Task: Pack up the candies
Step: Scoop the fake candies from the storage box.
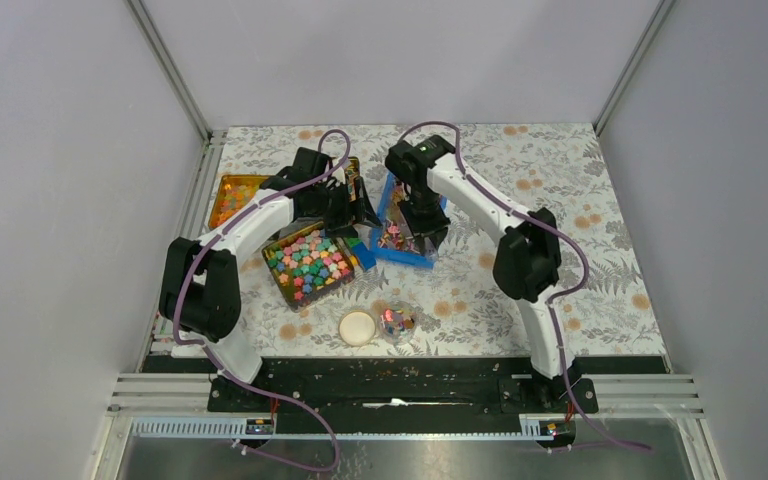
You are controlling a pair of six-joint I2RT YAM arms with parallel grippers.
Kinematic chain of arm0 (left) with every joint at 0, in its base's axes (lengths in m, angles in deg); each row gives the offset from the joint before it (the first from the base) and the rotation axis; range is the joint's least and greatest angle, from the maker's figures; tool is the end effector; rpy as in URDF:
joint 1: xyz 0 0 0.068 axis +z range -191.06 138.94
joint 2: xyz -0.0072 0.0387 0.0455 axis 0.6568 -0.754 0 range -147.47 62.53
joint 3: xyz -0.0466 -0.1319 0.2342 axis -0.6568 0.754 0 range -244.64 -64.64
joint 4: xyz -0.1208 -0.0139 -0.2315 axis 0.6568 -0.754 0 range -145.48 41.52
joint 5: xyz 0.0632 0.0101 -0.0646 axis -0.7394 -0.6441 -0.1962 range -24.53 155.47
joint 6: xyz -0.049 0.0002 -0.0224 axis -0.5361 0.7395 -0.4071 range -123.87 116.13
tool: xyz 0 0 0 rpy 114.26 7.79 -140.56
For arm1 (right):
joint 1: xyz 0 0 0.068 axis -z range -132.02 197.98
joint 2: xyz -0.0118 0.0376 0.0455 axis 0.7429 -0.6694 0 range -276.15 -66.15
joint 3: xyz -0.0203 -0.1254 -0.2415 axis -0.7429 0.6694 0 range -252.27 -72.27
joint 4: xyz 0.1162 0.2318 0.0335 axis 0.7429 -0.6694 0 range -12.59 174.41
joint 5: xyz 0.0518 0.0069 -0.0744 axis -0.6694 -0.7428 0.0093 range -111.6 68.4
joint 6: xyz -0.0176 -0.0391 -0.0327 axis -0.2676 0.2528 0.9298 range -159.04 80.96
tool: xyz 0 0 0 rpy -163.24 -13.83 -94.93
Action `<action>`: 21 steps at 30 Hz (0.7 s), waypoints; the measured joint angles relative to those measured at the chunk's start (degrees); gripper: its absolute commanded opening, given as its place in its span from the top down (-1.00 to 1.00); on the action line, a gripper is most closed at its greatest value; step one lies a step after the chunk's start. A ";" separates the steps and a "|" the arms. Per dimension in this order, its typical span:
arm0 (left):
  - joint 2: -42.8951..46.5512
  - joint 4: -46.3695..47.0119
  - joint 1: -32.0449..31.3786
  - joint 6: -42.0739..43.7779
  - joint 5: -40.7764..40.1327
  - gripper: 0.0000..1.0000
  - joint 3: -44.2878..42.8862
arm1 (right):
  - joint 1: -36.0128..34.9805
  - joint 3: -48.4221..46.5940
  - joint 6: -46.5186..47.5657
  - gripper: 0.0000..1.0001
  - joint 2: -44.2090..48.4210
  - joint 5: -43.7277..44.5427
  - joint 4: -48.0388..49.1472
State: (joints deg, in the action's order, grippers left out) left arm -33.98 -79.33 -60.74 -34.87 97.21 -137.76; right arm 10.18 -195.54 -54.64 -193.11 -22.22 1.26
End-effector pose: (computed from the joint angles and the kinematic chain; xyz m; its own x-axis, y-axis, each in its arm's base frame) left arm 0.3323 -0.1387 0.2490 -0.9515 -0.1248 -0.2811 0.1001 0.7384 -0.6669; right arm 0.3420 0.2658 0.2591 -0.9249 -0.3770 -0.0501 -0.3785 0.9253 0.0253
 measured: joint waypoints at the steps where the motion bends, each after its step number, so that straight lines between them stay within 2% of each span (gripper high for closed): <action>1: 0.00 0.02 0.00 -0.02 0.00 -0.50 0.00 | 0.00 2.25 0.17 1.00 1.49 0.04 1.18; 8: 0.26 0.55 0.02 -0.07 0.00 -0.50 1.33 | 0.00 17.97 0.85 1.00 13.66 -0.42 7.74; 21: 6.32 2.67 0.02 -1.75 -0.02 -0.50 7.32 | -2.12 27.52 2.49 1.00 21.77 -2.03 12.09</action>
State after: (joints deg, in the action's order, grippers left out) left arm -27.66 -76.67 -60.72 -36.62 97.19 -130.44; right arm 8.06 -168.02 -52.15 -171.34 -24.25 13.34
